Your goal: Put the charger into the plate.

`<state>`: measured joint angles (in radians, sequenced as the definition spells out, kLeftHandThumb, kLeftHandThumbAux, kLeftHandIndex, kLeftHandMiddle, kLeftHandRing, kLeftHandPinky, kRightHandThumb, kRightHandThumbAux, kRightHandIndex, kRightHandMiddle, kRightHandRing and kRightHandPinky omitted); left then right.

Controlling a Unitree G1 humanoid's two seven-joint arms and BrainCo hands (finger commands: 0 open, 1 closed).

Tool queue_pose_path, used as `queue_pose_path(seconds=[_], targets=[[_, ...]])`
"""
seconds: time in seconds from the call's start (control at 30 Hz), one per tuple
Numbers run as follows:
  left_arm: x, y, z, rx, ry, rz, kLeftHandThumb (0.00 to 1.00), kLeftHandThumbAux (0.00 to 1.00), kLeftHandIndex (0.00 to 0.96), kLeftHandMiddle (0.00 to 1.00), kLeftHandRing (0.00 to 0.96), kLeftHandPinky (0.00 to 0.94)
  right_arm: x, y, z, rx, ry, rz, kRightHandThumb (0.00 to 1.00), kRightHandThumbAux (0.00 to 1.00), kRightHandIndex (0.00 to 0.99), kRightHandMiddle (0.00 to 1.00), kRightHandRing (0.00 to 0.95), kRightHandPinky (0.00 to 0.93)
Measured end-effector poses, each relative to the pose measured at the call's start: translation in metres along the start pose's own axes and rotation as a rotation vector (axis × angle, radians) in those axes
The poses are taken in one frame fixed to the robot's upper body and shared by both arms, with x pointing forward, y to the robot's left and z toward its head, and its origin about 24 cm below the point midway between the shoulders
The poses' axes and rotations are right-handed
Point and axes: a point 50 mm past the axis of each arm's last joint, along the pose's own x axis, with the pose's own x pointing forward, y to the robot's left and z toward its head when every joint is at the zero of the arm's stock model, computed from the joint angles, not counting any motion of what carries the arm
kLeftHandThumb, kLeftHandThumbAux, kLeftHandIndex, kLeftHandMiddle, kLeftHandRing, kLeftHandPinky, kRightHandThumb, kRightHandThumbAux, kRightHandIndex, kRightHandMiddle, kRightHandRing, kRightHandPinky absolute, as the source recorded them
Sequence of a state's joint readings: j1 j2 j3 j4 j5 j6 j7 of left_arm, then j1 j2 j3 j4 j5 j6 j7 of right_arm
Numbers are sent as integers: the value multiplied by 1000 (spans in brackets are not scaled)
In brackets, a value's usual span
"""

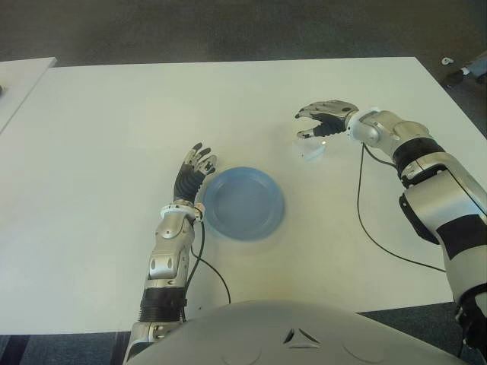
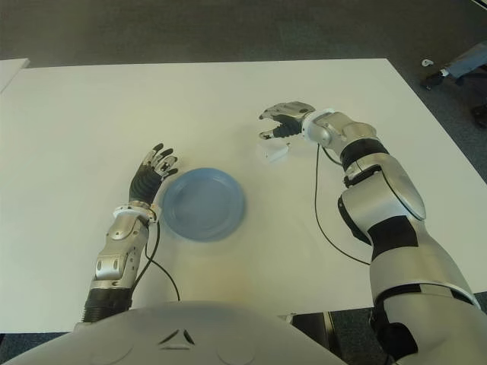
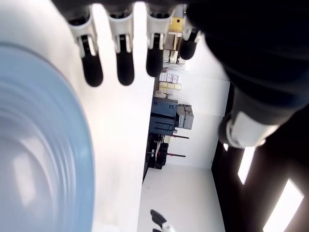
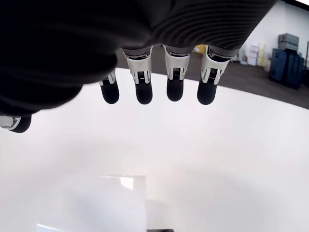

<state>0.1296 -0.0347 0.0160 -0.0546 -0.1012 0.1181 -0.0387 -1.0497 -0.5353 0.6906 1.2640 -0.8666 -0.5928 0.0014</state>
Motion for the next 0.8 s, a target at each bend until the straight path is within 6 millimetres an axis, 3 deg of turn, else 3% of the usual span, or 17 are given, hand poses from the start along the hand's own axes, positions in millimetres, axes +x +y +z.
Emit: queue_pose_path(seconds=[0.37, 0.8], targets=[[0, 0, 0, -7, -1, -13, 96, 573, 92, 168, 204, 253, -8, 17, -15, -59, 90, -15, 426, 131, 0, 0, 0, 0], [0, 1, -1, -6, 0, -10, 94, 574, 96, 178, 212, 263, -11, 32, -16, -82, 107, -66, 417, 125, 0, 0, 0, 0]])
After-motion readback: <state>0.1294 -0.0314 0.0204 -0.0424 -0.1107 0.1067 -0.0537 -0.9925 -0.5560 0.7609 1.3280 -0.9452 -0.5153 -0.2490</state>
